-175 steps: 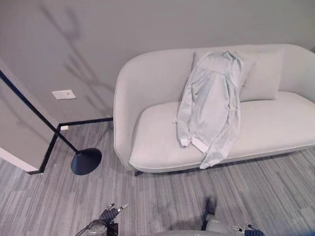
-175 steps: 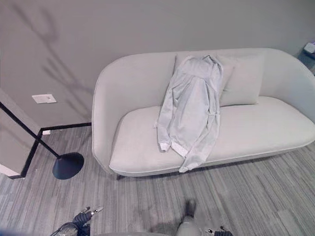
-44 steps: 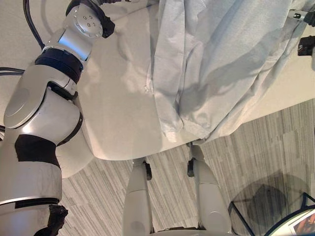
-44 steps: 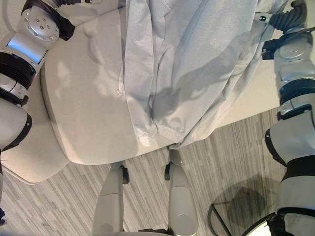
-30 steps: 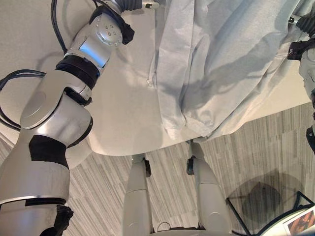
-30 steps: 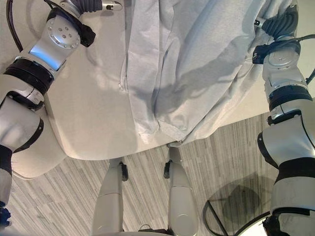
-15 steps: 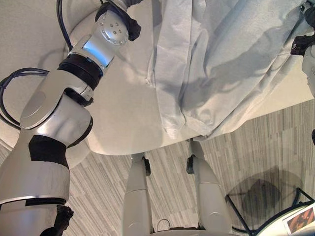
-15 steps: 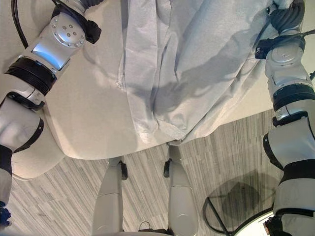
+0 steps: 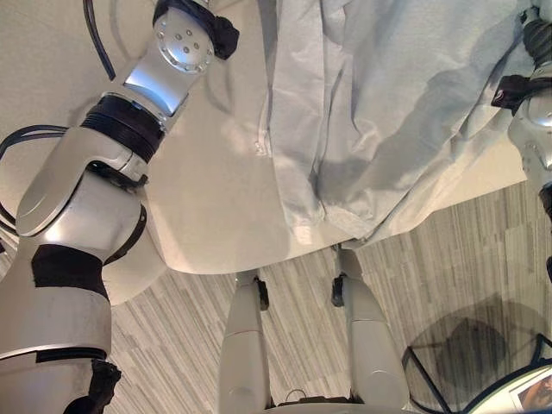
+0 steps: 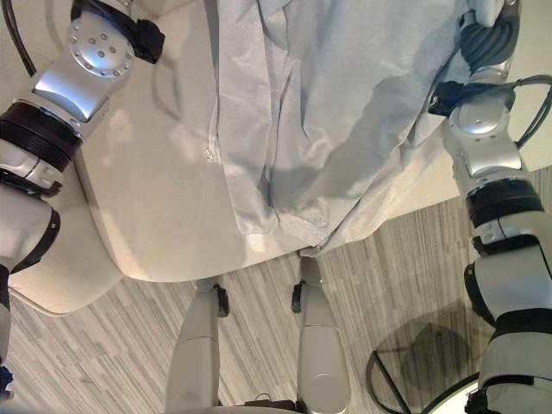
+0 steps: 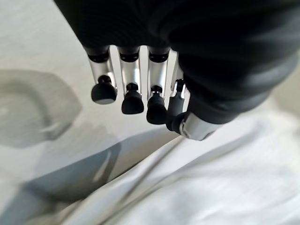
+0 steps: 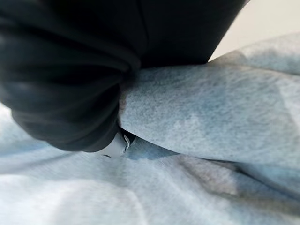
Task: Hang the clothes on the sofa on the clothes rack.
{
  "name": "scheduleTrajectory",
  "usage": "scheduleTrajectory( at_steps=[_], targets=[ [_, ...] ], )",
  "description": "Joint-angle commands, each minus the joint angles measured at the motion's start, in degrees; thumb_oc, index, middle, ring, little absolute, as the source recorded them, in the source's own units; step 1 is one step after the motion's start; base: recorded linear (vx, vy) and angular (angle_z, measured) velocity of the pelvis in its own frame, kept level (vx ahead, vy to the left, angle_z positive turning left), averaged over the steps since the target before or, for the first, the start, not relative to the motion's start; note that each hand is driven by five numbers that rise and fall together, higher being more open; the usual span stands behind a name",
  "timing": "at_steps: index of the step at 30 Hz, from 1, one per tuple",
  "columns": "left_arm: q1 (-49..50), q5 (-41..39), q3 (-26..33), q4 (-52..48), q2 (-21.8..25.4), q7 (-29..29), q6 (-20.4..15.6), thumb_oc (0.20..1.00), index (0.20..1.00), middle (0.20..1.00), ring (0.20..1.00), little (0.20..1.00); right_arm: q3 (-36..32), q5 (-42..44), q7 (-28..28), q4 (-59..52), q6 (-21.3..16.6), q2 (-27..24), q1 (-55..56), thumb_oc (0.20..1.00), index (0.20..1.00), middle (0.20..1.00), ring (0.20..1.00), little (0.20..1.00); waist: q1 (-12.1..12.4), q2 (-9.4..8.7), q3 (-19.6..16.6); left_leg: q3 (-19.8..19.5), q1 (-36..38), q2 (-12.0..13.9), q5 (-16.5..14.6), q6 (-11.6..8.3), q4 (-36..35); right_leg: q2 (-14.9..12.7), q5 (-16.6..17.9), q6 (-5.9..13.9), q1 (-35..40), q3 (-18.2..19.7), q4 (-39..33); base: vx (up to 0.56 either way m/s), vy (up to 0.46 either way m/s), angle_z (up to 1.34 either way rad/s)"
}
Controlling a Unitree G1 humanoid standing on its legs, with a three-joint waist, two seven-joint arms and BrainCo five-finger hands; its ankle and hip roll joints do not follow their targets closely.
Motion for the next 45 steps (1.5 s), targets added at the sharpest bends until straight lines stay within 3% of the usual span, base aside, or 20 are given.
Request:
scheduleTrajectory(
  at_steps=[1,13,14,15,28,29,30,38,45],
  targets=[
    [-2.90,2.87,2.11,0.11,0.87,2.13,-2.93,0.200,0.200,0.200,0.200,0.200,-2.43,-7.25,-0.59,-8.94,-7.80,1.93,-4.01,0.200,0.200,0.200,0.200,0.200,0.27,-2.15,2.31,-3.37,8.76,-1.17,-8.35,-4.23,-0.03,1.32,2.57,2.69,3.08,1.59,-4.41,-0.06,0.010,-0.01],
    [-4.10,4.18,2.25,-2.87,0.59,3.41,-2.90,0.200,0.200,0.200,0.200,0.200,-8.51,-11.76,-2.60,-12.73,-6.51,1.06,3.95,0.200,0.200,0.200,0.200,0.200,-0.55,-2.41,1.79,-2.09,9.56,-1.35,-8.62,-3.95,-0.03,0.63,3.24,2.87,3.90,1.80,-4.41,-0.04,0.013,0.00],
    [-4.53,4.18,2.06,-2.51,0.49,3.21,-2.82,0.200,0.200,0.200,0.200,0.200,-8.28,-11.64,-2.46,-12.04,-6.25,0.92,3.90,0.859,0.859,0.859,0.859,0.859,-0.56,-2.44,1.85,-2.02,9.52,-1.36,-8.57,-3.94,-0.03,0.55,3.32,2.95,3.89,1.80,-4.41,-0.03,0.013,0.01],
    [-4.64,4.17,1.93,-2.20,0.56,3.06,-2.66,0.200,0.200,0.200,0.200,0.200,-8.06,-11.38,-2.27,-11.53,-6.04,0.93,4.05,1.000,1.000,1.000,1.000,1.000,-0.65,-2.48,1.89,-1.94,9.52,-1.35,-8.65,-3.89,-0.03,0.51,3.42,2.94,3.78,1.84,-4.41,-0.04,0.011,0.00],
    [-4.02,4.21,1.89,0.65,2.02,2.64,-1.70,0.200,0.200,0.200,0.200,0.200,-5.46,-8.65,-0.13,-10.28,-5.58,3.01,3.85,1.000,1.000,1.000,1.000,1.000,-0.19,-2.69,2.72,-2.19,9.03,-1.08,-8.02,-3.68,-0.03,0.66,3.82,2.74,3.30,1.65,-4.41,-0.01,-0.002,0.00],
    [-4.02,4.32,1.69,1.35,2.25,2.46,-1.46,0.476,0.476,0.476,0.476,0.476,-4.69,-7.87,0.18,-9.43,-5.52,3.31,2.94,1.000,1.000,1.000,1.000,1.000,-0.01,-2.79,2.69,-2.16,9.06,-1.04,-7.97,-3.71,-0.03,0.62,3.82,2.79,3.40,1.49,-4.41,0.00,0.000,0.00],
    [-4.04,4.48,1.71,1.65,2.46,2.45,-1.37,1.000,1.000,1.000,1.000,1.000,-4.34,-7.16,0.33,-9.15,-5.82,3.57,2.35,1.000,1.000,1.000,1.000,1.000,-0.05,-2.82,2.70,-2.14,9.12,-1.05,-7.99,-3.73,-0.03,0.61,3.84,2.80,3.42,1.50,-4.41,0.00,0.000,0.00],
    [-2.61,5.16,1.79,0.76,5.11,2.92,-0.97,1.000,1.000,1.000,1.000,1.000,-1.99,-7.90,1.15,-14.46,-6.13,4.65,1.80,1.000,1.000,1.000,1.000,1.000,0.30,-2.91,2.55,-2.15,9.27,-0.82,-7.99,-3.71,-0.03,0.70,3.71,2.75,3.60,1.48,-4.41,0.00,0.000,0.00],
    [-2.21,6.70,3.36,-0.72,5.08,4.03,-0.55,1.000,1.000,1.000,1.000,1.000,-4.28,-14.46,1.18,-22.92,-4.76,7.74,10.99,1.000,1.000,1.000,1.000,1.000,-0.23,-2.85,2.65,-2.14,9.34,-0.74,-8.26,-3.45,-0.03,0.57,3.50,2.75,3.68,1.26,-4.41,0.00,0.005,0.00]
  ],
)
